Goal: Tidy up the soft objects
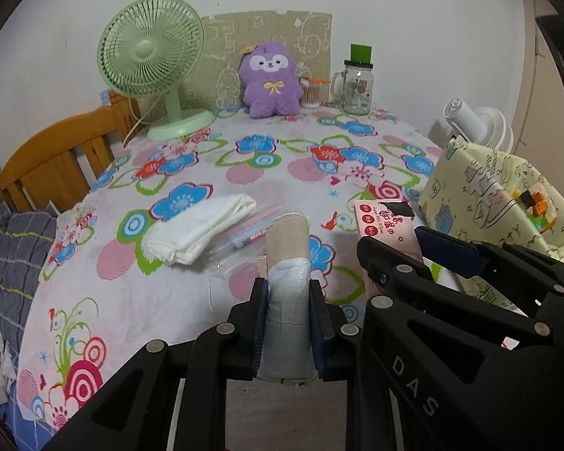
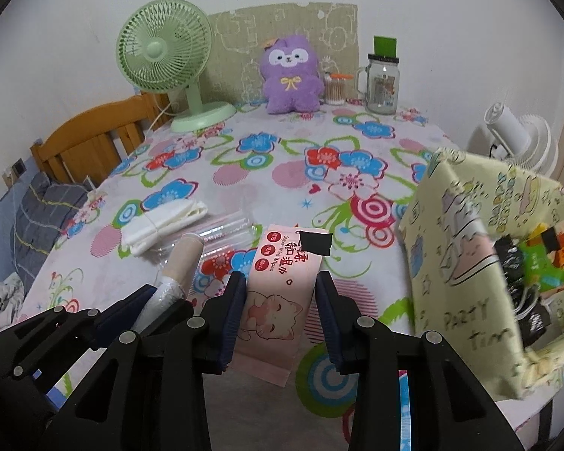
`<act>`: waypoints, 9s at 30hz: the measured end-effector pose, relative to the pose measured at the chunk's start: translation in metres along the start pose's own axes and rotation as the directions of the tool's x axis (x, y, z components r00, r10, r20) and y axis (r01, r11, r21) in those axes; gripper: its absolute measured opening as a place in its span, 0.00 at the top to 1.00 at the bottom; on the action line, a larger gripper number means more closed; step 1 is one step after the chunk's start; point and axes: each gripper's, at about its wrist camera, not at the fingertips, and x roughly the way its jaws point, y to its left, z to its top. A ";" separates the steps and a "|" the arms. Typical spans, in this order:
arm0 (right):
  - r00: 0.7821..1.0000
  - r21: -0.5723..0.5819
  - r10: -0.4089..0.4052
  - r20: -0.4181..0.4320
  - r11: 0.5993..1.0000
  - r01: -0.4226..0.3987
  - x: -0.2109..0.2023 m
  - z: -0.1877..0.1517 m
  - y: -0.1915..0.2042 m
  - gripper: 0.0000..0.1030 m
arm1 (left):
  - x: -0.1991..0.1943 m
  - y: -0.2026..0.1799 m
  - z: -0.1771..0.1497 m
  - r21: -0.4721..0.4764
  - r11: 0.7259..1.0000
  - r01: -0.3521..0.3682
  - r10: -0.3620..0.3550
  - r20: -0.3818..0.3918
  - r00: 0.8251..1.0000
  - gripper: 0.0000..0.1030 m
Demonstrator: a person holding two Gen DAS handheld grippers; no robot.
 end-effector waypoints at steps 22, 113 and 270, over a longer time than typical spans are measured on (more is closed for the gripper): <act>0.992 -0.007 -0.046 0.122 0.999 0.048 -0.050 0.032 -0.023 0.60 | -0.036 -0.031 0.037 0.052 0.998 0.017 -0.023 0.115 0.993 0.81; 0.968 0.163 -0.184 0.169 0.974 0.157 -0.075 0.041 -0.149 0.27 | -0.018 -0.141 0.073 0.170 0.976 0.133 -0.156 0.125 0.980 0.17; 0.983 -0.069 0.040 -0.177 0.996 -0.053 0.109 0.067 0.074 0.75 | 0.083 0.112 0.045 -0.037 0.999 0.020 -0.025 -0.139 0.990 0.29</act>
